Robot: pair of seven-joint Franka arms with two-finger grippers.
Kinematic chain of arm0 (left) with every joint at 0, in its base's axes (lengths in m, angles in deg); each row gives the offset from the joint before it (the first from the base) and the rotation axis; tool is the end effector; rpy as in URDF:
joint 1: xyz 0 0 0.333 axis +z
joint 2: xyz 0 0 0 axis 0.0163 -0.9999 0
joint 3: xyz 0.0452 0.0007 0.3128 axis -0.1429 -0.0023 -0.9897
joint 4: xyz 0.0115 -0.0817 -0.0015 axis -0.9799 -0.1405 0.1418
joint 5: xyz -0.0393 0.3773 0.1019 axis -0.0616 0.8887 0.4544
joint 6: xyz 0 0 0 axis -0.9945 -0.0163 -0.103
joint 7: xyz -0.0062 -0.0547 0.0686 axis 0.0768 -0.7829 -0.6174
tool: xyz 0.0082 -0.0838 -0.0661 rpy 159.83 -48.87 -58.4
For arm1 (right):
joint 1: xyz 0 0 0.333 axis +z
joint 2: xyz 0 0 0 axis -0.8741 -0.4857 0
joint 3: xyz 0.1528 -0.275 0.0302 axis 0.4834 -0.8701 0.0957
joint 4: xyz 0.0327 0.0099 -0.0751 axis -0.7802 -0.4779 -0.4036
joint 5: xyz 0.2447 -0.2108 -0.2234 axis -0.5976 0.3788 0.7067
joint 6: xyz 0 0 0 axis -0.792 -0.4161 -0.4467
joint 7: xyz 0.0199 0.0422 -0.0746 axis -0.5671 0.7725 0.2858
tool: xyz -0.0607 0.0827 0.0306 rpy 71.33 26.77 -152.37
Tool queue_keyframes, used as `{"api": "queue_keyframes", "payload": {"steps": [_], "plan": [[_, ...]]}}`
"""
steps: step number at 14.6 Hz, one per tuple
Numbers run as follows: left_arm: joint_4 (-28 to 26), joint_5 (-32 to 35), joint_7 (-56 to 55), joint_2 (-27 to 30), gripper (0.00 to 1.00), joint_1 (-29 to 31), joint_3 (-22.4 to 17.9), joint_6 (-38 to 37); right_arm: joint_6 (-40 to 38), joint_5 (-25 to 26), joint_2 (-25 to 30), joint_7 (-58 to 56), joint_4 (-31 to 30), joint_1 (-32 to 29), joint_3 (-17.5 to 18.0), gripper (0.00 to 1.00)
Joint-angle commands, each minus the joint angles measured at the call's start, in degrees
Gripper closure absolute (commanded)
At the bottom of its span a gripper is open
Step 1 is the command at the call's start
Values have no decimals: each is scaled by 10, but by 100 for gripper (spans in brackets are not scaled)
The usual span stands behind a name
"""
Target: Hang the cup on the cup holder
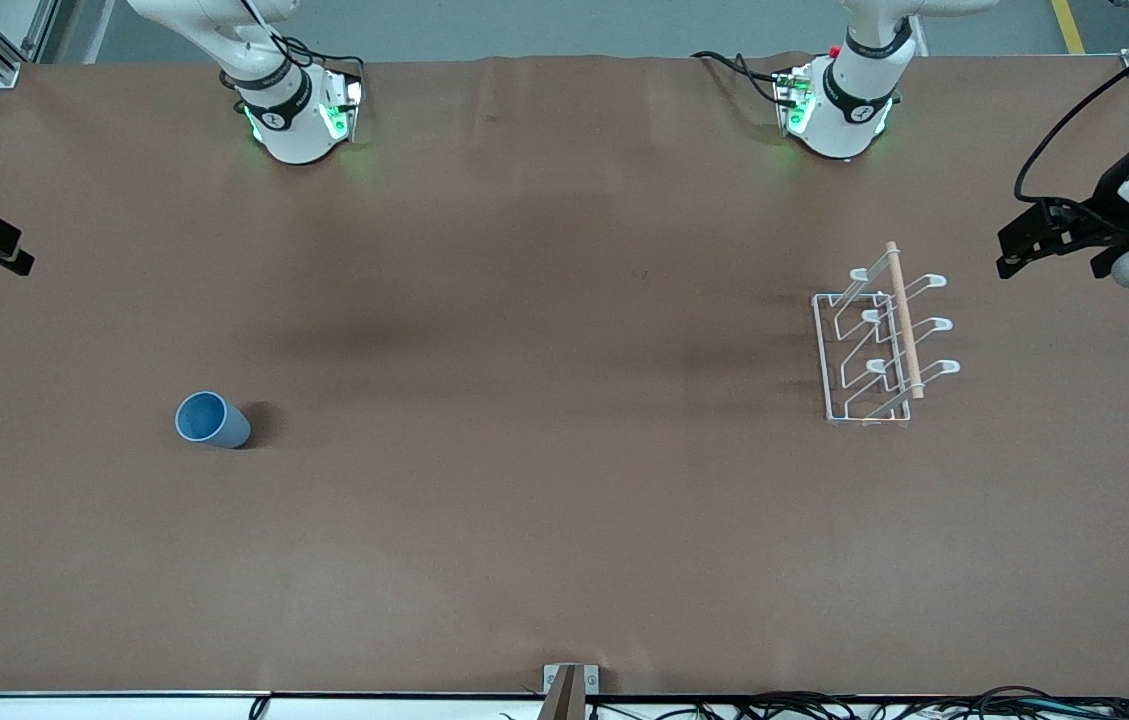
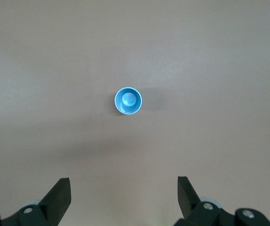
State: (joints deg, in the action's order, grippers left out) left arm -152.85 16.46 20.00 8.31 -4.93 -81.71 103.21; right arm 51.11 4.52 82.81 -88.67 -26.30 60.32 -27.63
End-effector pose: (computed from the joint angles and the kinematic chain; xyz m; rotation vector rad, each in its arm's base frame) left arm 0.5559 -0.0487 0.6357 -3.1331 0.0234 -0.0825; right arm 0.5529 -0.0416 0.6580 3.1335 -0.1484 0.0021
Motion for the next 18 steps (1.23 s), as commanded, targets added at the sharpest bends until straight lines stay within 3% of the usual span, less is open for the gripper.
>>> {"api": "queue_keyframes", "payload": {"steps": [1,13,15,18], "plan": [[-7,-5,9,5,0,2,-2,14,-6,0,-1,-6,7,-4,1,0],[-7,-6,8,3,0,1,-1,10,-1,-1,-14,-54,3,-8,0,0],[-6,-7,8,3,0,1,-1,10,21,-1,-42,-57,-23,-11,0,0],[-6,-6,2,3,0,1,-1,10,136,-1,-74,-72,-116,-10,0,0]]}}
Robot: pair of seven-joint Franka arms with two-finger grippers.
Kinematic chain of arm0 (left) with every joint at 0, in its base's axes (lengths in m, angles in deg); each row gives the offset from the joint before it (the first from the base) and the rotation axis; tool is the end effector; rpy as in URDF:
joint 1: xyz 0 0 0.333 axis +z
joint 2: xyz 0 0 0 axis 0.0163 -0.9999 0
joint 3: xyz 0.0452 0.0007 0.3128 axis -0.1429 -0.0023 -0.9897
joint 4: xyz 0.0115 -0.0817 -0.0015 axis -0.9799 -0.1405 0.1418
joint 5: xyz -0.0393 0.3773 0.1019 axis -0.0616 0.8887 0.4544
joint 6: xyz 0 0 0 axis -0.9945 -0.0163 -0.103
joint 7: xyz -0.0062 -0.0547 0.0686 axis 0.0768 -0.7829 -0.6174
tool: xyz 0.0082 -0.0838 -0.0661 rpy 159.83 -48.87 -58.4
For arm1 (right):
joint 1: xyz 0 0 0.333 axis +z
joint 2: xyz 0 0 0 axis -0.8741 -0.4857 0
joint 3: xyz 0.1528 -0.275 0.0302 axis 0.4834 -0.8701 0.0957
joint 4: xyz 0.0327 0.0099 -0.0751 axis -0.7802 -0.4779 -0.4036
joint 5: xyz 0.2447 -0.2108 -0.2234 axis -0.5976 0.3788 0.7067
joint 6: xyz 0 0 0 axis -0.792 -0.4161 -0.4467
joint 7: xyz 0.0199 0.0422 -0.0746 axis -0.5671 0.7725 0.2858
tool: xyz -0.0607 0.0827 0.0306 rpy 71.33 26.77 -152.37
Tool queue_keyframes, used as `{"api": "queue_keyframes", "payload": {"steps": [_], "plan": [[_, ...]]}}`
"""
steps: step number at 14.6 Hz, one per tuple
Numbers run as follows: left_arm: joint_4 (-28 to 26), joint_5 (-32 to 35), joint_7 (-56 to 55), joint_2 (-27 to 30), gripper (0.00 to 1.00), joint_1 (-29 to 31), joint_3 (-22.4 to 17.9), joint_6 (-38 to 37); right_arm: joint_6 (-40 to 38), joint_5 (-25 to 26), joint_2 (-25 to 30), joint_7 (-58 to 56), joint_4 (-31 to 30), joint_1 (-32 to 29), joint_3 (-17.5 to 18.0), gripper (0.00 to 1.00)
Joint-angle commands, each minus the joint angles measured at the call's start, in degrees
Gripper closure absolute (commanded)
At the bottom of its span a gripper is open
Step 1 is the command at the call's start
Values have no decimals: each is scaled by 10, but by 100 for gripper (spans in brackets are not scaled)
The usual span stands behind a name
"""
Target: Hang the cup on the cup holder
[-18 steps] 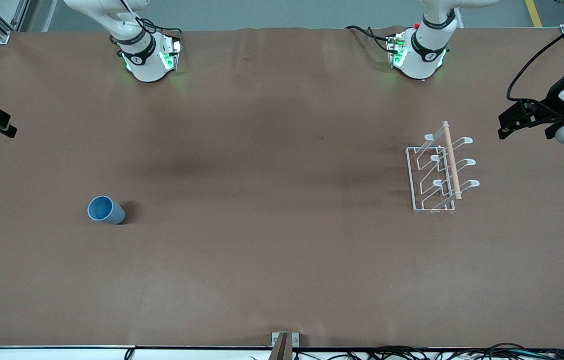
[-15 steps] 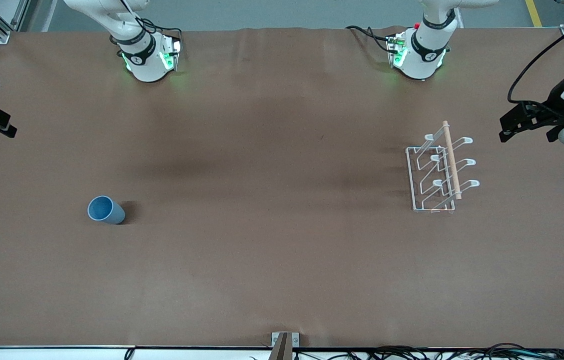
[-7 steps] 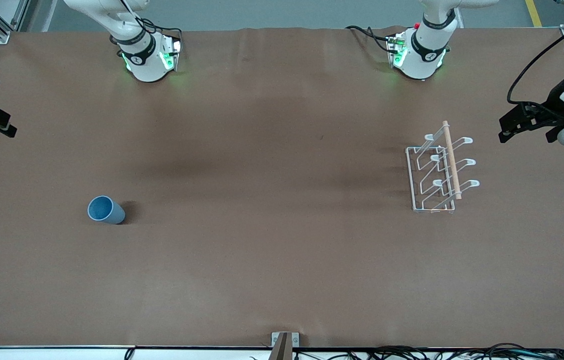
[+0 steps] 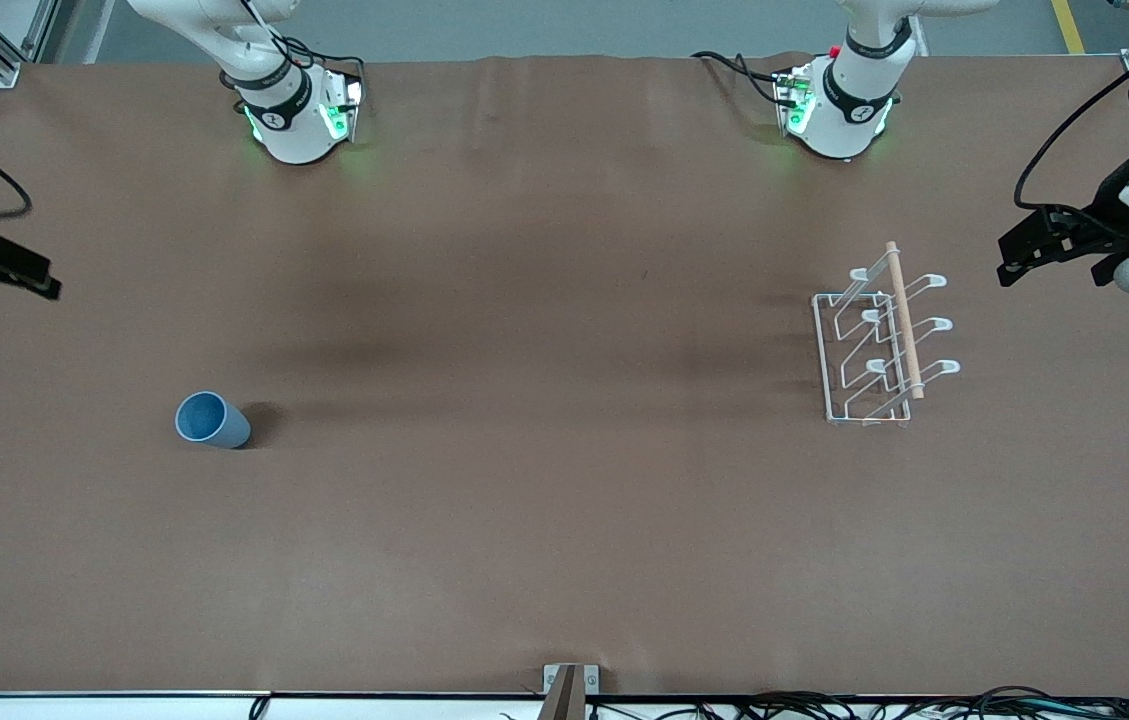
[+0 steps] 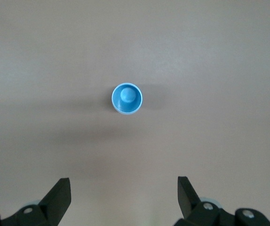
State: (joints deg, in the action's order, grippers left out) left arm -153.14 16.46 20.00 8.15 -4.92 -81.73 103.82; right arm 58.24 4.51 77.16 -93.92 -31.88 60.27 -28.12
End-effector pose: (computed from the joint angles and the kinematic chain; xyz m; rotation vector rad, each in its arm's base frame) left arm 0.5578 -0.0486 0.6327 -3.1333 0.0227 -0.0868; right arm 0.5908 -0.0481 0.5664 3.1333 -0.0185 -0.1105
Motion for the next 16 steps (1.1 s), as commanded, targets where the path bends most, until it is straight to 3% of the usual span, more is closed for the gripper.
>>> {"api": "queue_keyframes", "payload": {"steps": [1,3,7,12,16], "plan": [[-3,-7,1,2,0,1,-1,3,112,-1,-20,-23,-93,-7,5,0],[-3,-6,-2,1,0,0,-1,3,198,0,-40,-37,-145,-8,5,0],[-2,-6,-2,-1,0,0,-1,3,305,0,-122,-80,-162,-26,5,0],[-2,-6,-2,-1,0,0,-1,3,450,0,-151,-87,-241,-24,5,0],[-2,-6,-4,-1,0,0,-1,3,473,0,-166,-95,-253,-23,6,1]]}}
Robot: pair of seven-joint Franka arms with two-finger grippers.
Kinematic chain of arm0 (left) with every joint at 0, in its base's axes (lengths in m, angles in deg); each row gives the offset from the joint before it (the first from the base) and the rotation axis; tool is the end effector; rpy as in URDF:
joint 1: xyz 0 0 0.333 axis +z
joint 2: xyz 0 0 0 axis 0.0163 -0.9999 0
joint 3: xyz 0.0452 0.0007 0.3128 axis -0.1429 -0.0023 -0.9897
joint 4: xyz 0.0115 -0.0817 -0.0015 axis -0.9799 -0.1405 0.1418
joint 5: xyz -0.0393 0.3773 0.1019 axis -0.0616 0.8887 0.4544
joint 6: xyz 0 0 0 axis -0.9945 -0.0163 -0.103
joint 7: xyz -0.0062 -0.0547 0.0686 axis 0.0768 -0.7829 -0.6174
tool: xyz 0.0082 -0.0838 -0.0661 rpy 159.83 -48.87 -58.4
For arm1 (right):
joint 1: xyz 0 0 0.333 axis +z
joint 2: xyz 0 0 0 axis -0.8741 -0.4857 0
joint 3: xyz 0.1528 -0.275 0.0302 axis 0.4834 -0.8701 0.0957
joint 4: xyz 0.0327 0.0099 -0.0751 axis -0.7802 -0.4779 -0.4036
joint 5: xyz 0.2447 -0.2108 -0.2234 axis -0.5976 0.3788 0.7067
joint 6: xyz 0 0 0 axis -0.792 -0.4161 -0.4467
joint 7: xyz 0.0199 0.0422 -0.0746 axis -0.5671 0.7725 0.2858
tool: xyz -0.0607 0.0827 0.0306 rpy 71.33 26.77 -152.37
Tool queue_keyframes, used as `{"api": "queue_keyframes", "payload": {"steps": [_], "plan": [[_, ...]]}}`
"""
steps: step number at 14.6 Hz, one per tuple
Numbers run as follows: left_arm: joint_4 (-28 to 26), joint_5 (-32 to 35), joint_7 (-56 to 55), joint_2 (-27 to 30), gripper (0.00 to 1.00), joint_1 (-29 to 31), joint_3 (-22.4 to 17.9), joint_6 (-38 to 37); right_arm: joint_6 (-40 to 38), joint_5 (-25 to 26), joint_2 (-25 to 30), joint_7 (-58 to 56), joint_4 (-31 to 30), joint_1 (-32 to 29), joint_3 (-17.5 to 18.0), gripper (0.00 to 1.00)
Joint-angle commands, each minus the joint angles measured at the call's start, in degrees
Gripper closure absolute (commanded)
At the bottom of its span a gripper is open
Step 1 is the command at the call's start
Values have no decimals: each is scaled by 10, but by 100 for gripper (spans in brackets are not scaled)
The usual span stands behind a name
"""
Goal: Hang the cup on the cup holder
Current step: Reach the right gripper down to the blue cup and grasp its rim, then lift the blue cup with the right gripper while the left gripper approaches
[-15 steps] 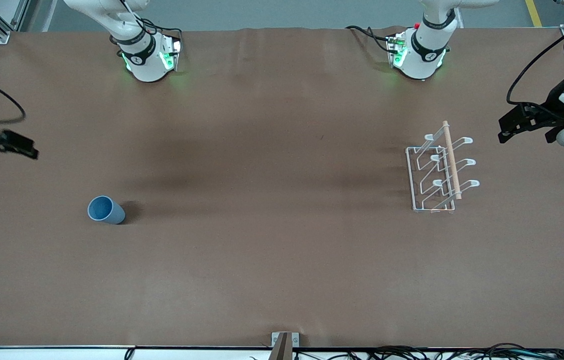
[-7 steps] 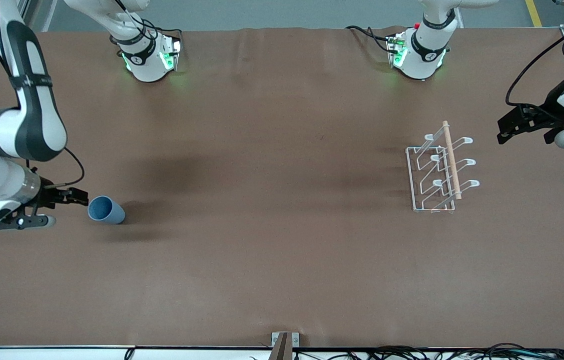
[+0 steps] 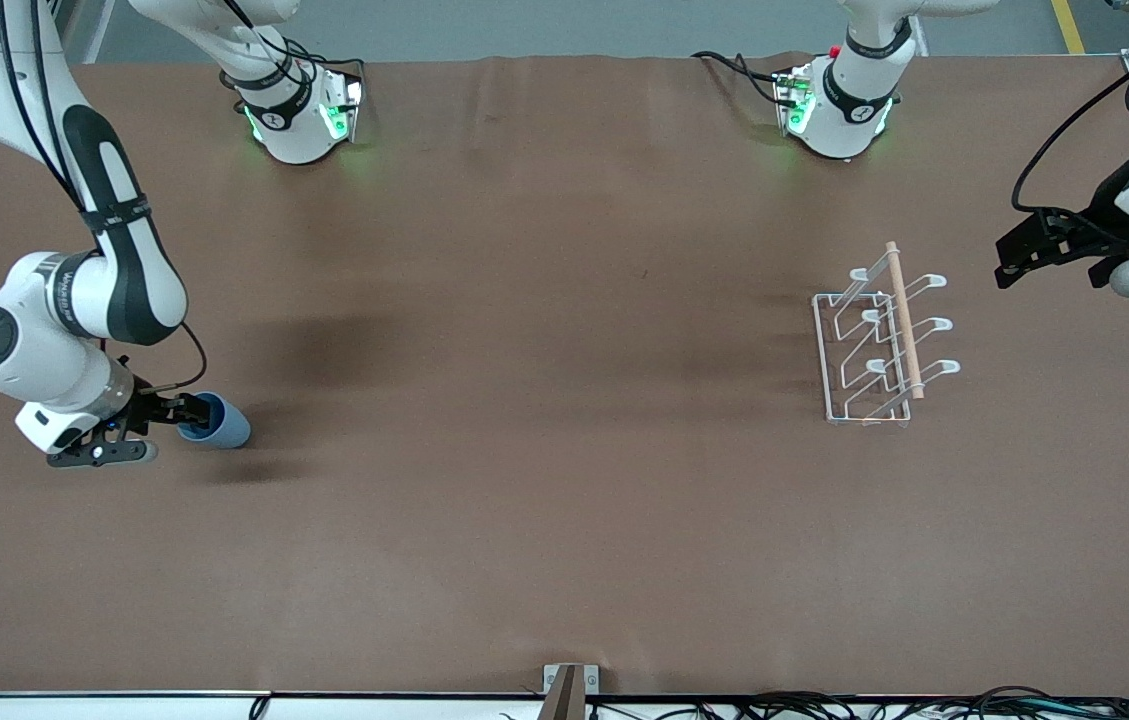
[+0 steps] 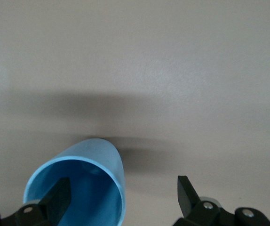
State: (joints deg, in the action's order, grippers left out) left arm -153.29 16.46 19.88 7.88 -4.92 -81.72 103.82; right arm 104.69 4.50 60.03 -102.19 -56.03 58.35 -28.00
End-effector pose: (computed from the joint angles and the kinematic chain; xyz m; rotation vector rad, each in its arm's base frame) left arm 0.5591 -0.0488 0.6289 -3.1331 0.0198 -0.0754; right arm 0.6141 -0.0702 0.2568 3.1028 0.1693 0.0244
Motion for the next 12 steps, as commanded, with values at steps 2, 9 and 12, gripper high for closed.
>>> {"api": "queue_keyframes", "payload": {"steps": [2,9,12], "plan": [[-1,-6,-3,-2,0,-2,-1,3,25,0,-9,-14,-11,-4,6,13],[-2,-6,-5,-5,0,-5,0,3,37,-9,-25,-7,-9,-3,6,99],[-2,-6,-5,-5,0,-6,0,3,31,-15,-25,-6,-5,-2,6,100]]}}
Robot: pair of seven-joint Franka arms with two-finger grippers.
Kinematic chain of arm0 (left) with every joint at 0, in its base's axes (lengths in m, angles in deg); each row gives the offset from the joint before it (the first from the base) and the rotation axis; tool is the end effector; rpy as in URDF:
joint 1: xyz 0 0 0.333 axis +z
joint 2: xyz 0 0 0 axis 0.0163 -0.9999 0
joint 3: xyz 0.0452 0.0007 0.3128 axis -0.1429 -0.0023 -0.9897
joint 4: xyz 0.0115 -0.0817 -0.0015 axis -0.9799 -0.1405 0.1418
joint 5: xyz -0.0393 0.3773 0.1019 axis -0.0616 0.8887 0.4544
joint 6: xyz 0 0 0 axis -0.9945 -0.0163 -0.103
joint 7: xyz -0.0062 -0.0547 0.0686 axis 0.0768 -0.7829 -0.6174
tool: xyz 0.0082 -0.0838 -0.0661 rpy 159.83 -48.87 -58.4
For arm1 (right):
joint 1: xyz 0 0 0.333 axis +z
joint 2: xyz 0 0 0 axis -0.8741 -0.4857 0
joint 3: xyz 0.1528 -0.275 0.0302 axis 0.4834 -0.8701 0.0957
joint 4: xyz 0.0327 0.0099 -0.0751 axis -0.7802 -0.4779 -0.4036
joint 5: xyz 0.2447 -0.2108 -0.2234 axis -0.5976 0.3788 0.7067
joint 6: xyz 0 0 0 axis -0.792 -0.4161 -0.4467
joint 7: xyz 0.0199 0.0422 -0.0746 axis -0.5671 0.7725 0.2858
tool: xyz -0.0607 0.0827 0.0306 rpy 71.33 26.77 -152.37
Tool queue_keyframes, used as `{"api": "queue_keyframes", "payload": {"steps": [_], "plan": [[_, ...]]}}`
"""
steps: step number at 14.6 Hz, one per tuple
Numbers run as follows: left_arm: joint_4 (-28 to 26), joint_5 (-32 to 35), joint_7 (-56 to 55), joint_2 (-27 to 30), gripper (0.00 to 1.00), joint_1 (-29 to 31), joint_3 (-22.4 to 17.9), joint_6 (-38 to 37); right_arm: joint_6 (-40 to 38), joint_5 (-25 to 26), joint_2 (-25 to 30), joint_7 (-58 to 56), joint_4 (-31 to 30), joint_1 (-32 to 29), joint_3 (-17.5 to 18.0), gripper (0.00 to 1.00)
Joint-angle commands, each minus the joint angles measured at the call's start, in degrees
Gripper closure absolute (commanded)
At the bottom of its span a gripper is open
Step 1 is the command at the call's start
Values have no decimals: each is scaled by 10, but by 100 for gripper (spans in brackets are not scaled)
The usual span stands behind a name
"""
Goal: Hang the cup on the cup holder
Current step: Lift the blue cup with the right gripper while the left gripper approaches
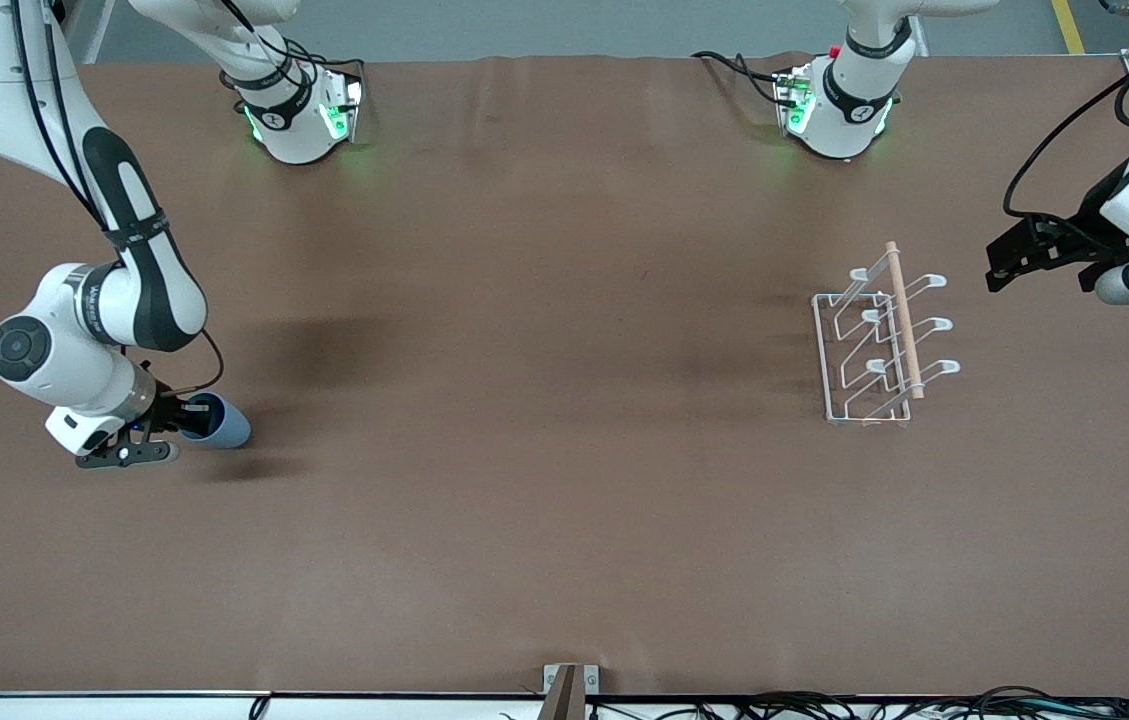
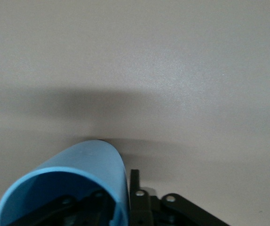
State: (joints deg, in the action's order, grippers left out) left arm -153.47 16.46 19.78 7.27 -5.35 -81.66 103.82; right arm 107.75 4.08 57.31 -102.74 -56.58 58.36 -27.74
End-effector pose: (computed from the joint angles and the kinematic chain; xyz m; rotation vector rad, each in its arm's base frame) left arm 0.5617 -0.0538 0.6214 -3.1327 0.0306 -0.0539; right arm 0.6125 -0.0674 0.2284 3.1063 0.1845 0.0197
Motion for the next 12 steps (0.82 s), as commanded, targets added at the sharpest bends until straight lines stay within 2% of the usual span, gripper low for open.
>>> {"api": "queue_keyframes", "payload": {"steps": [1,2,4,5,7,9,12], "plan": [[0,-6,-4,1,0,-1,0,3,-9,-10,3,0,4,-1,4,100],[0,-6,-4,1,0,-1,0,2,-35,-10,6,1,14,0,4,100],[0,-6,-4,1,0,-2,0,3,-135,-15,22,0,57,0,7,100],[0,-6,-4,1,0,-2,0,2,-189,-38,31,-1,84,2,7,100],[0,-6,-3,1,0,-3,0,3,-304,-121,40,-6,122,12,8,100],[5,-6,-5,1,0,-5,0,3,-361,-221,54,-3,123,28,8,100],[8,-6,-5,1,0,-6,1,3,-423,-313,67,24,122,74,10,100]]}}
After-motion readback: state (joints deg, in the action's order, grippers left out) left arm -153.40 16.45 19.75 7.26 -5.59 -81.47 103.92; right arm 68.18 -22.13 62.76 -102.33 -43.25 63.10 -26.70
